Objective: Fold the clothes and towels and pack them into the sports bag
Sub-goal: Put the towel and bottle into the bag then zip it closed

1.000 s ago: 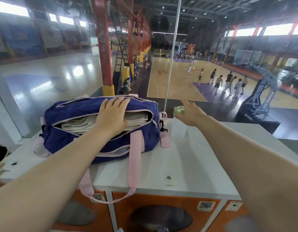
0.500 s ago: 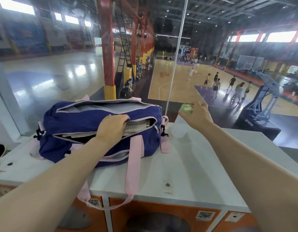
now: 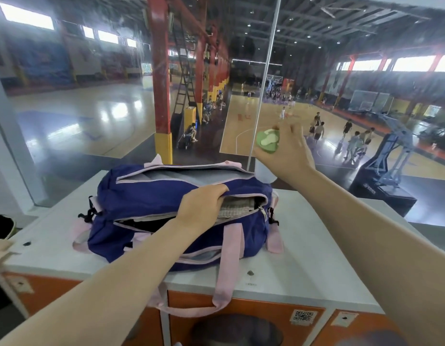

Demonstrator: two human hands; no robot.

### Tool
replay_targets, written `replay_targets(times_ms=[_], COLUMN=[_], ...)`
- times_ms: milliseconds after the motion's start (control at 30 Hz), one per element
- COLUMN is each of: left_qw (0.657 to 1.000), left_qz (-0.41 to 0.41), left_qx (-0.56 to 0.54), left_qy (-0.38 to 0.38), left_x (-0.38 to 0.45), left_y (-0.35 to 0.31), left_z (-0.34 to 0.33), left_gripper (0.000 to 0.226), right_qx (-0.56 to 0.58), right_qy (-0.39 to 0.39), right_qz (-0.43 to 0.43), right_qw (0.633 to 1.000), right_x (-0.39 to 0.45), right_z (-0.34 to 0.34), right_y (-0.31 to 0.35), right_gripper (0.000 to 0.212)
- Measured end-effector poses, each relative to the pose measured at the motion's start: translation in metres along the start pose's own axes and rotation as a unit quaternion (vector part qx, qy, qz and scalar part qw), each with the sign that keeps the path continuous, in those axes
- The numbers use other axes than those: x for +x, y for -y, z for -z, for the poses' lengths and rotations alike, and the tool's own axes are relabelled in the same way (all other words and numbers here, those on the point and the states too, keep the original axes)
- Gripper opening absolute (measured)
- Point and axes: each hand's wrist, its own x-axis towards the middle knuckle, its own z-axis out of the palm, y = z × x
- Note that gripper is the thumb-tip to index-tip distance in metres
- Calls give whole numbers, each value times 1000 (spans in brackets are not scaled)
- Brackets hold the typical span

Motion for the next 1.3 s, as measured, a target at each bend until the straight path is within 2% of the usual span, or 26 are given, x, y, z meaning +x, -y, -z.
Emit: replay_targets(times_ms=[133,267,467,533,600,667,733,800,900,967,1133,1233,1300], left_qw=[1000,1000,984,981,985,993,997,998,992,990,991,984,981], left_qz=[-3,-17,-60,-70,-73,-77,-57,-16,25,23,26,35,6], left_qx=[-13,-18,-29,-6,4,11,28,61,112,121,121,150,172], left_qy=[3,12,164,179,154,92,34,14,54,74,50,90,94], left_x=[-8,-14,-14,-11,-10,-6,1,7,9,7,11,17,21], left_y=[-21,-38,-22,-7,12,32,50,68,91,99,99,96,95], left_z=[-8,-9,16,27,38,47,55,61,63,61,57,60,62], left_gripper=[23,22,32,39,46,45,35,23,15,16,29,34,31], right_qx=[82,88,143,141,153,167,164,150,129,118,108,119,137], right_qy=[-2,29,86,84,82,88,104,117,123,123,77,73,80], right_qz=[1,30,44,50,54,47,38,41,60,64,52,47,52], right_qw=[997,995,985,985,983,981,980,981,982,983,990,989,986], right_x=[-5,-16,-32,-35,-36,-36,-36,-37,-38,-38,-42,-48,-50], right_z=[5,0,-12,-13,-13,-13,-14,-16,-18,-16,-5,0,-1], right_y=[20,33,35,35,36,35,36,39,45,48,56,62,66], right_gripper=[60,51,51,55,62,64,58,58,58,58,47,44,46])
